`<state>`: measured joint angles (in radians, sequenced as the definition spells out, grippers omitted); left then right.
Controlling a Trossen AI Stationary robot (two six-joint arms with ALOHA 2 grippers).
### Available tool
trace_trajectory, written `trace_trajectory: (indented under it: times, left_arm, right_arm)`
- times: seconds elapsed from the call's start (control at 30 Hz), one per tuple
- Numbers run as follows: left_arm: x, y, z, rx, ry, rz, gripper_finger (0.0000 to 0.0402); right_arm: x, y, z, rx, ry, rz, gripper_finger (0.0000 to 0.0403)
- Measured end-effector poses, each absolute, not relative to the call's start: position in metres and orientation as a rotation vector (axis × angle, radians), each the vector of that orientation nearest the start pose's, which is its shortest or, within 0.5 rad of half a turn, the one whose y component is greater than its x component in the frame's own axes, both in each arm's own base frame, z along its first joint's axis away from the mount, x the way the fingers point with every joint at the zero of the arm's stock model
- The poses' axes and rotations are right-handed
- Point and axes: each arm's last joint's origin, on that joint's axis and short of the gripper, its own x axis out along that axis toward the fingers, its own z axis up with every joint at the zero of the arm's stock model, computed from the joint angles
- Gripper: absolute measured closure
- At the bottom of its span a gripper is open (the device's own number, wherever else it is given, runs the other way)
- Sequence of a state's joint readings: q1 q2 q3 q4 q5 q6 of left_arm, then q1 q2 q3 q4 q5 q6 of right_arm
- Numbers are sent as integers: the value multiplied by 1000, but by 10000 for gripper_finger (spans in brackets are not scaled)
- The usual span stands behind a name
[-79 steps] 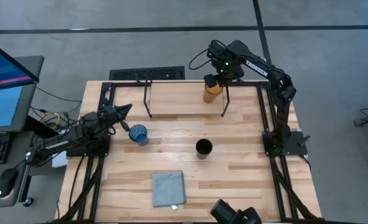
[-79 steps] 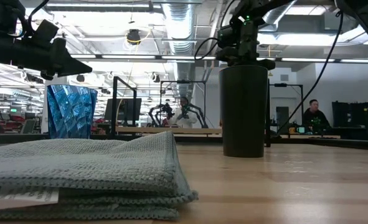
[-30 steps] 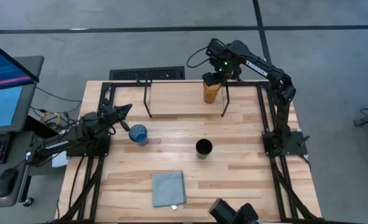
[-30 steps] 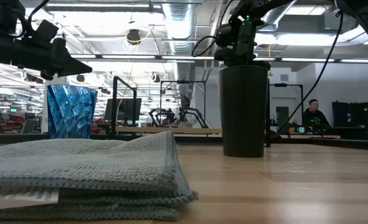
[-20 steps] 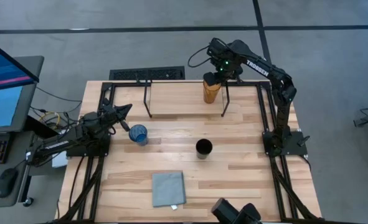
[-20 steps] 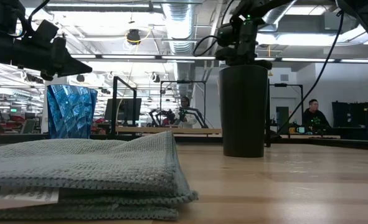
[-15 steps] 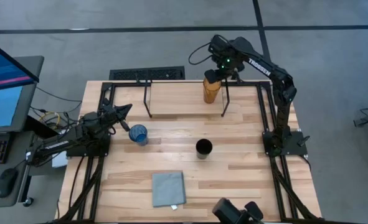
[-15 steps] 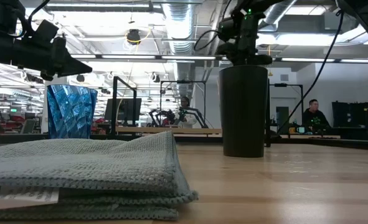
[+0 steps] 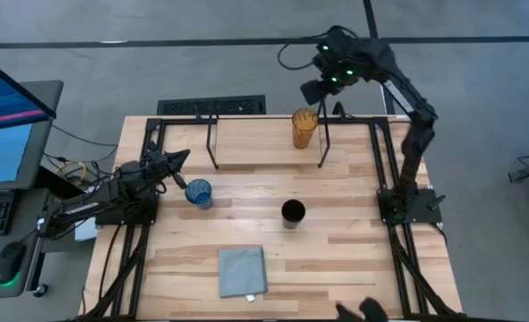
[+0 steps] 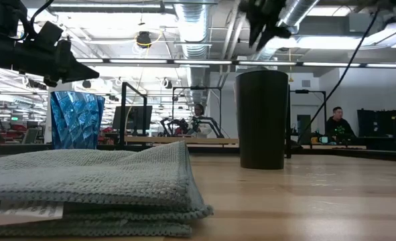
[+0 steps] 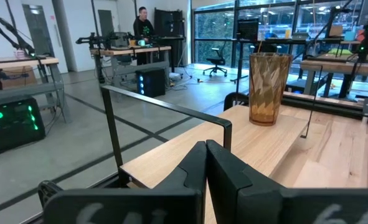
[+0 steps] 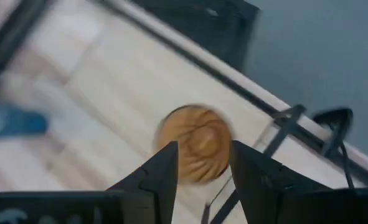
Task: Stack small to large cups/mugs on shelf
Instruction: Put the black cup on the shelf
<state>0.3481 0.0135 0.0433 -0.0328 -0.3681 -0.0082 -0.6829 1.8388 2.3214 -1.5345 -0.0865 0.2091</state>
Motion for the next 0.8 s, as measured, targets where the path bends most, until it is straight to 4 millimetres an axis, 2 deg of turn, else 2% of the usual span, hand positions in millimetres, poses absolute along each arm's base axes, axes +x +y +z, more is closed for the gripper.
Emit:
trace_trajectory:
  times: [0.23, 0.4, 0.63, 0.8]
  left_arm:
    - [85, 42, 174, -8, 0, 717, 401]
    - [85, 42, 174, -8, 0, 717, 401]
    - [85, 42, 174, -8, 0, 717, 401]
    - [85, 42, 174, -8, 0, 715, 401]
  right_arm:
    - [240, -138, 479, 428, 864, -450, 239]
    - [238, -101, 492, 373, 819, -345, 236]
    - [254, -64, 490, 299, 851, -208, 238]
    - [285, -50, 462, 345, 998, -190, 239]
